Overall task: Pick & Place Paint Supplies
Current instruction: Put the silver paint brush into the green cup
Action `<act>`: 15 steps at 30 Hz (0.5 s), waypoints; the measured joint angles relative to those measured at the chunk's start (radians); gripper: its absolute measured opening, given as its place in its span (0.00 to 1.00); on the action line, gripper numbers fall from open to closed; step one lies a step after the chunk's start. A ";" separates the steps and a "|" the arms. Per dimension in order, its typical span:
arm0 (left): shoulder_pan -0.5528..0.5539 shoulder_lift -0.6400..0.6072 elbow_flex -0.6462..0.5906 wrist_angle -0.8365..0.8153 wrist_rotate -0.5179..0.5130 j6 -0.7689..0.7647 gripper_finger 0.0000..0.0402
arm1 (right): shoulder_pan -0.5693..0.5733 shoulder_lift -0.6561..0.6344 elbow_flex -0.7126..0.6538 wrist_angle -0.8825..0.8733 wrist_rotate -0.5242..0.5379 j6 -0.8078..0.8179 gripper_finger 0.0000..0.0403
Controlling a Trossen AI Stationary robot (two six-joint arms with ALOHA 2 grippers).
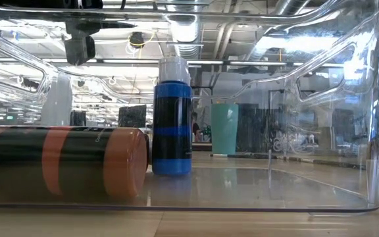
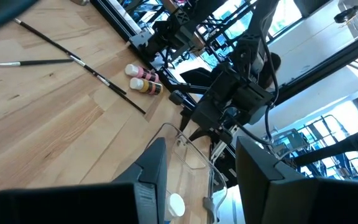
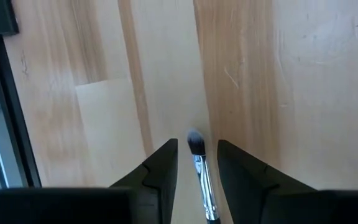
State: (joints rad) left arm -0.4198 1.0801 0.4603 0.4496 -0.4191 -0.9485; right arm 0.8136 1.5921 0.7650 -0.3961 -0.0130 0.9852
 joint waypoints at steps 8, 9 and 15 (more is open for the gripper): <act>0.000 0.000 0.000 0.000 0.000 0.000 0.25 | 0.050 0.000 0.000 0.011 0.057 0.006 0.27; 0.000 0.000 0.000 0.000 0.000 0.000 0.25 | 0.051 0.000 0.000 0.011 0.064 0.013 0.27; 0.000 0.000 0.000 0.000 0.000 0.001 0.25 | 0.051 0.000 0.000 0.010 0.071 0.019 0.27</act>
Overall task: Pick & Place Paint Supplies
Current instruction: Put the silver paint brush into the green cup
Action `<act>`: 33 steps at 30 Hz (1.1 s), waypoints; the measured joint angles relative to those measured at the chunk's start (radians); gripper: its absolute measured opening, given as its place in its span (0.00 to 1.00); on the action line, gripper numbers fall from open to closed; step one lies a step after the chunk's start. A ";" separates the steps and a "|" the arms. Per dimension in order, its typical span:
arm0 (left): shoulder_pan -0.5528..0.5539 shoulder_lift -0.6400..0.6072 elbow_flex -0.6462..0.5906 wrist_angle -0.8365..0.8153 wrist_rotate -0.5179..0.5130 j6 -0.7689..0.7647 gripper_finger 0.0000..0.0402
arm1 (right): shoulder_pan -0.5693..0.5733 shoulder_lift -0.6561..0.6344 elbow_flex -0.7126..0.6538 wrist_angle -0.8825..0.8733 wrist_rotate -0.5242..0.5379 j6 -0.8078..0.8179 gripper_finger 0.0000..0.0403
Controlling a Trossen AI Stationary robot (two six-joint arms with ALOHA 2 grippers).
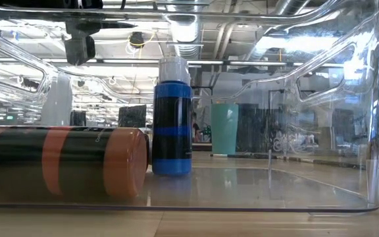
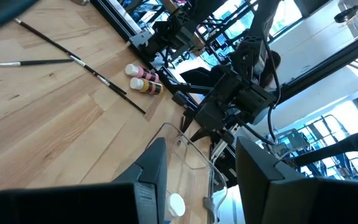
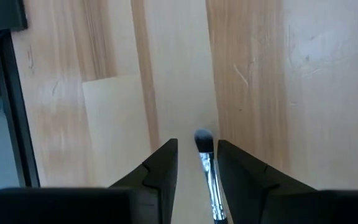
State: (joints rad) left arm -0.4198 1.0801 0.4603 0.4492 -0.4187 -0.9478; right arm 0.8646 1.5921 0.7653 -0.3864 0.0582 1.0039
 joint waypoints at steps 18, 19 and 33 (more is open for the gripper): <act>0.000 0.000 0.000 0.000 0.000 0.000 0.25 | 0.030 0.087 0.016 0.049 0.024 0.067 0.27; 0.000 0.000 0.000 0.000 0.000 0.000 0.25 | 0.032 0.087 0.016 0.055 0.021 0.066 0.27; 0.000 0.000 0.000 -0.002 0.000 0.000 0.25 | 0.049 0.087 0.017 0.016 -0.004 0.039 0.27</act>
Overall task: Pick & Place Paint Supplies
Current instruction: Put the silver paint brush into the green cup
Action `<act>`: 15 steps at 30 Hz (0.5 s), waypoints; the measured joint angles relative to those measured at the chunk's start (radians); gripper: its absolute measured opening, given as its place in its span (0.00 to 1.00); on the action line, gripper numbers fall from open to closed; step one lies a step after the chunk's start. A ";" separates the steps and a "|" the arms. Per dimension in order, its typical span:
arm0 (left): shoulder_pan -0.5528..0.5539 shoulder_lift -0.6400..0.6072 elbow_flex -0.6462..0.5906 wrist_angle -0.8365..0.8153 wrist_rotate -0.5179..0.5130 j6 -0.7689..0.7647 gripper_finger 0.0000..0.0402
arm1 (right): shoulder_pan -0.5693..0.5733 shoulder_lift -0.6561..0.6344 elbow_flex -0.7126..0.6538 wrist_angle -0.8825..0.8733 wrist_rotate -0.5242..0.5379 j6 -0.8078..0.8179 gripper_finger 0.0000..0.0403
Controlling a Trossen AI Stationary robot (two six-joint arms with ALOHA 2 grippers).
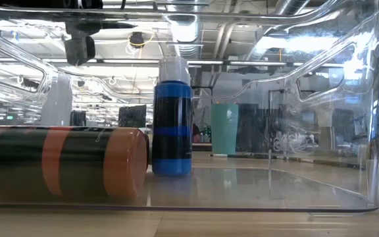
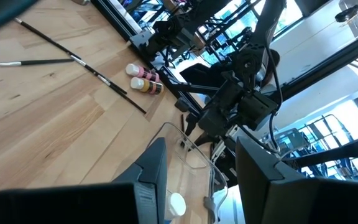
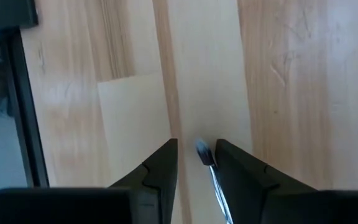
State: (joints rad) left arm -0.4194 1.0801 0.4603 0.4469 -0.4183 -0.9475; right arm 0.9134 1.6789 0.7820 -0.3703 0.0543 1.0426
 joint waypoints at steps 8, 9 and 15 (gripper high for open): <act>0.000 0.000 0.000 -0.002 0.000 0.000 0.25 | 0.001 -0.001 0.000 -0.017 -0.002 -0.073 0.27; 0.000 0.000 0.000 -0.002 0.000 0.000 0.25 | 0.002 -0.001 0.000 -0.017 -0.002 -0.073 0.27; 0.000 0.000 0.000 -0.002 0.000 0.000 0.25 | 0.004 -0.001 0.000 -0.021 -0.001 -0.083 0.27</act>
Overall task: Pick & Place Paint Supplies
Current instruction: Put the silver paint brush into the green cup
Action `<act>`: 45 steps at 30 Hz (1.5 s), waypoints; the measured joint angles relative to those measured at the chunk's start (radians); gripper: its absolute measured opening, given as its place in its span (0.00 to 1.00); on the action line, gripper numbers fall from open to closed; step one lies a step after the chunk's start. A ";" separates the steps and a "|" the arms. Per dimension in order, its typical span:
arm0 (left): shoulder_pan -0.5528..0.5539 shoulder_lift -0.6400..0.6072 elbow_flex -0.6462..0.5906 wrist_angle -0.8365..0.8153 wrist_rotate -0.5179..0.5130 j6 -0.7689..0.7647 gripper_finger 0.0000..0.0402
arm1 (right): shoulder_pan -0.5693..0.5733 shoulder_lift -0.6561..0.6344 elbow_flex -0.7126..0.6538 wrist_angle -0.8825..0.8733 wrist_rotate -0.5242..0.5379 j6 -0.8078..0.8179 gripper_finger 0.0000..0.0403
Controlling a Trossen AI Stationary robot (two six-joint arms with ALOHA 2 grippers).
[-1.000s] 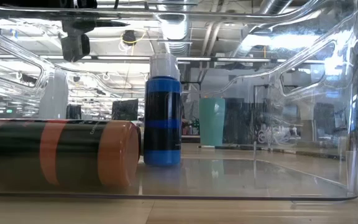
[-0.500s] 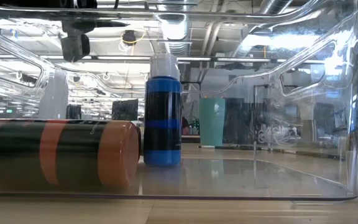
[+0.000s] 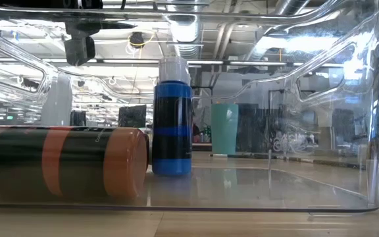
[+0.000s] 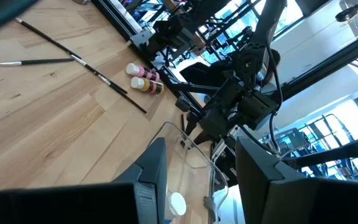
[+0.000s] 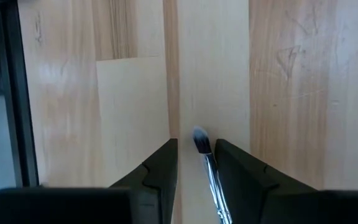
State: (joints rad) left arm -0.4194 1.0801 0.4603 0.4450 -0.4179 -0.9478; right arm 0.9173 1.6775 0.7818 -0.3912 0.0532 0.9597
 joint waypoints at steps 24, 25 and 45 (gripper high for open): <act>0.000 0.000 0.000 -0.001 0.000 0.000 0.25 | -0.004 0.002 0.001 -0.039 0.009 0.097 0.02; 0.000 0.000 0.000 -0.001 0.000 0.000 0.25 | -0.006 0.000 0.001 -0.039 0.008 0.104 0.01; 0.000 0.000 0.000 -0.003 0.000 0.001 0.25 | -0.236 -0.179 0.092 -0.244 0.226 -0.003 0.00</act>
State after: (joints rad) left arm -0.4194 1.0801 0.4603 0.4419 -0.4182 -0.9473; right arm 0.6810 1.4988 0.8735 -0.6351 0.2793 0.9562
